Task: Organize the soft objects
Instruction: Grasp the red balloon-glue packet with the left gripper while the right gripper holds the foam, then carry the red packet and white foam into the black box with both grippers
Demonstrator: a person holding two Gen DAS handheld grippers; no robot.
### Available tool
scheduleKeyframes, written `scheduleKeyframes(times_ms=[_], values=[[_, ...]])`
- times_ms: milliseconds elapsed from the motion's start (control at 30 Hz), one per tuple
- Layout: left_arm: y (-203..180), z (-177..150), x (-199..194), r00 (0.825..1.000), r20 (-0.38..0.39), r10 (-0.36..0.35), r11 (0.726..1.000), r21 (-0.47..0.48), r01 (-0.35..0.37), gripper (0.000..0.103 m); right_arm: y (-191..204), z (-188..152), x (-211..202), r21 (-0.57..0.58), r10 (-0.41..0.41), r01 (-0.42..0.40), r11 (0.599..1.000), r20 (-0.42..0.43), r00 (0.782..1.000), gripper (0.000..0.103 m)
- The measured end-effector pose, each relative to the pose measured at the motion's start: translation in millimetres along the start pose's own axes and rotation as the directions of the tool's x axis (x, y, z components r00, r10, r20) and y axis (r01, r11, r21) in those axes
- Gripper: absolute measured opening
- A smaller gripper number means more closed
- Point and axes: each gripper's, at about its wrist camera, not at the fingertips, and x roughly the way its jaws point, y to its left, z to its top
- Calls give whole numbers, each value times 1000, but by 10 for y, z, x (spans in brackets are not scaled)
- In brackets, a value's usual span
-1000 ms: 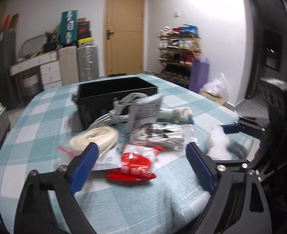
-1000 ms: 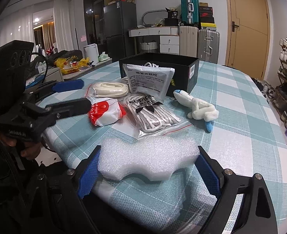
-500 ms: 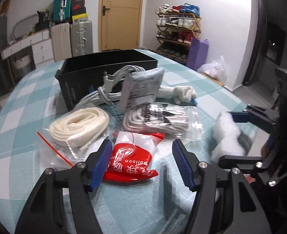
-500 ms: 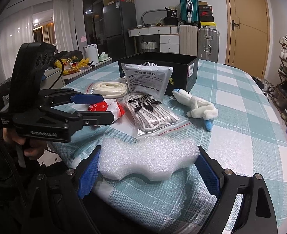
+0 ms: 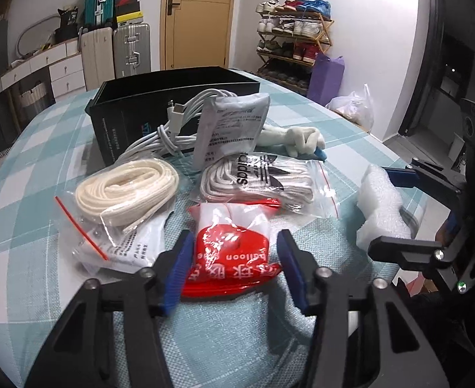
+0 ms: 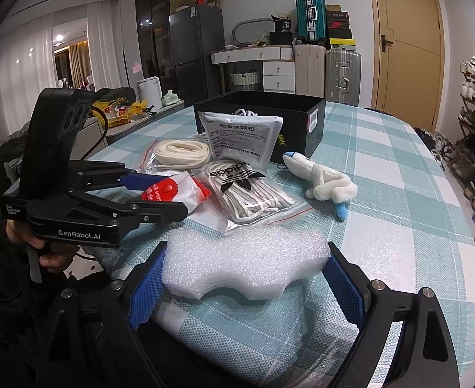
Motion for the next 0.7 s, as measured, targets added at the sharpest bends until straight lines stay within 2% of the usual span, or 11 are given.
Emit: scheduleKeyframes(times_ms=[33, 167, 433, 700], values=[[-9, -1, -13, 1000, 5, 4, 1000, 9, -4, 44, 0, 2, -1, 0, -2, 2, 1000, 2, 1000, 92], [1, -6, -95, 1000, 26, -8, 1000, 12, 8, 41, -12, 14, -20, 6, -6, 6, 1000, 13, 1000, 92], [77, 59, -276, 997, 71, -8, 1000, -23, 10, 41, -34, 86, -65, 21, -13, 12, 1000, 42, 999, 92], [217, 262, -496, 987, 154, 47, 997, -71, -37, 41, -10, 314, -134, 30, -34, 32, 999, 81, 996, 92]])
